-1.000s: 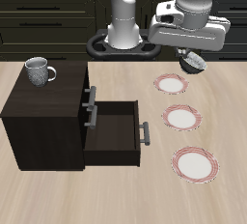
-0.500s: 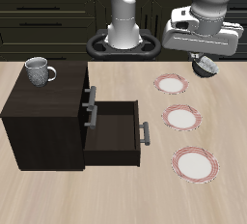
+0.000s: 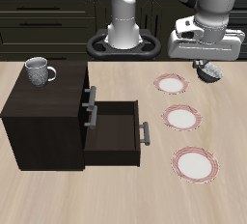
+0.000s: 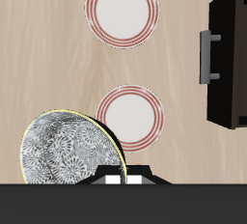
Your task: Place the bowl on the middle plate relative to the robot
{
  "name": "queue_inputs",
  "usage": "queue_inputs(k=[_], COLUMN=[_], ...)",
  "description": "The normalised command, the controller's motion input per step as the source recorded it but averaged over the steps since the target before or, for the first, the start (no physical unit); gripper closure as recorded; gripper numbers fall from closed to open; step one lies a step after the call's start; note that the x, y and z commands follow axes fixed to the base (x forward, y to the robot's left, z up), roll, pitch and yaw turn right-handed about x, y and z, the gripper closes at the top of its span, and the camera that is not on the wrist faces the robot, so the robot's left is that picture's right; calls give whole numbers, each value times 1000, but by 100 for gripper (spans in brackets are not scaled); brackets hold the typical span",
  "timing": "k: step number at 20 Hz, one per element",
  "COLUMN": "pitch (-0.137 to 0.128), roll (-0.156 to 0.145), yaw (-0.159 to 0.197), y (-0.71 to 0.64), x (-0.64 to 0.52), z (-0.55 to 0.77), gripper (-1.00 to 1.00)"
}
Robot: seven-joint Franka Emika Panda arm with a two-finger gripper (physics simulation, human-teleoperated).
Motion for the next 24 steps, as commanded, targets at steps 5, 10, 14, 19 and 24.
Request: queue_inputs(k=[5,10,14,19,24], pitch=[-24,28,-19,27,19], roll=[5,-7,30,0,-4], yaw=[9,-14,37,12,15], y=[-145,-126,44,-33,-83], x=[174,162,-47,81,73], z=[-197,-260,-221,-347,-321], gripper=[100,100,100,100,100])
